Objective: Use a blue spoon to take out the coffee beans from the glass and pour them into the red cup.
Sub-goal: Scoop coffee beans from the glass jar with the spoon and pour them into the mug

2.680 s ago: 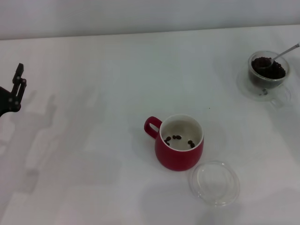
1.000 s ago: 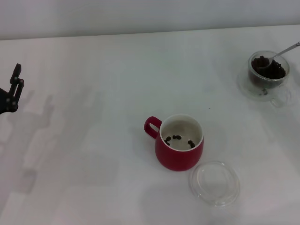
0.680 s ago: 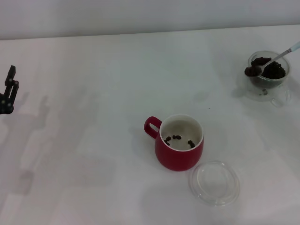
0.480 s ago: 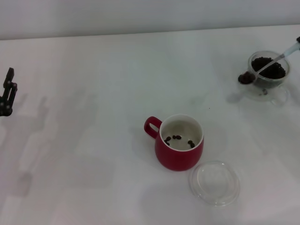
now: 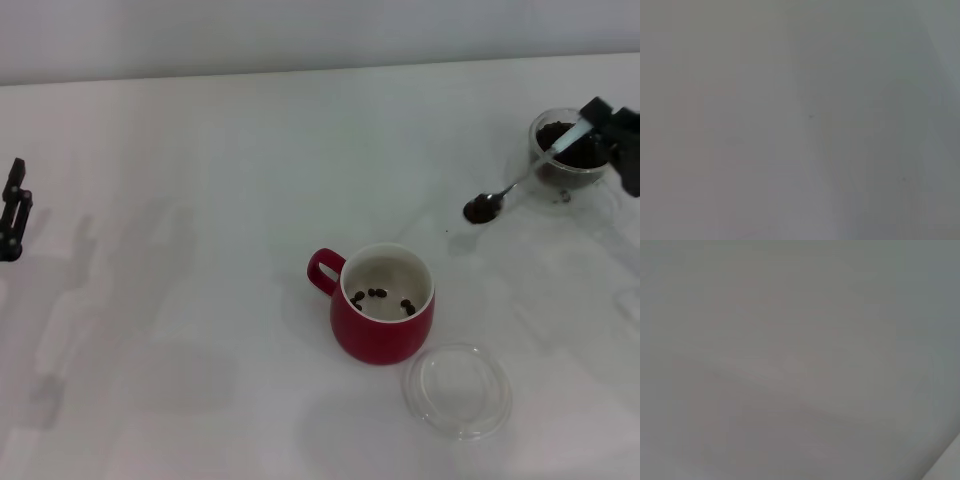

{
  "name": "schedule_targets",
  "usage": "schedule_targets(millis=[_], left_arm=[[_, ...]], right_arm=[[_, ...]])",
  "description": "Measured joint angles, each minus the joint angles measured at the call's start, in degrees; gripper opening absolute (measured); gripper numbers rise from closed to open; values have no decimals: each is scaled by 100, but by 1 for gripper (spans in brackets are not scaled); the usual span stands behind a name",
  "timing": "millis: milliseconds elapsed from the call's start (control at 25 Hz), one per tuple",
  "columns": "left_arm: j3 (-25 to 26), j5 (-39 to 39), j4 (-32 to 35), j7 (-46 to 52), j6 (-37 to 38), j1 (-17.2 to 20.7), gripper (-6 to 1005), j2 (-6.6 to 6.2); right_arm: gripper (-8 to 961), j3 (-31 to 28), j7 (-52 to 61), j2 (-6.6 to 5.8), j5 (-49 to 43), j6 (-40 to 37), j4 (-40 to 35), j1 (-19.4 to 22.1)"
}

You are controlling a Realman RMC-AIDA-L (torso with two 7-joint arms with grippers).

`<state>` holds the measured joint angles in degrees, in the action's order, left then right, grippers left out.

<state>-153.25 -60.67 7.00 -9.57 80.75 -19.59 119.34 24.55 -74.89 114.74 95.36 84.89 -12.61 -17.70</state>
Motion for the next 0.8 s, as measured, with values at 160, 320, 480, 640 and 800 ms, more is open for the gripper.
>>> schedule_targets(millis=[160, 320, 480, 640, 800], left_arm=[[-9, 10, 3, 0, 7, 13, 542, 2], [-9, 11, 3, 3, 9, 13, 542, 2], [-8, 14, 3, 30, 9, 12, 542, 2], [-12, 21, 3, 42, 9, 10, 542, 2], [-25, 27, 3, 47, 8, 8, 544, 2]], right_arm=[[175, 156, -98, 13, 0, 91, 140, -33], [176, 298, -193, 25, 0, 242, 242, -95], [176, 432, -318, 37, 2, 300, 409, -174], [177, 611, -418, 55, 3, 347, 465, -255], [177, 752, -598, 65, 4, 378, 533, -381]])
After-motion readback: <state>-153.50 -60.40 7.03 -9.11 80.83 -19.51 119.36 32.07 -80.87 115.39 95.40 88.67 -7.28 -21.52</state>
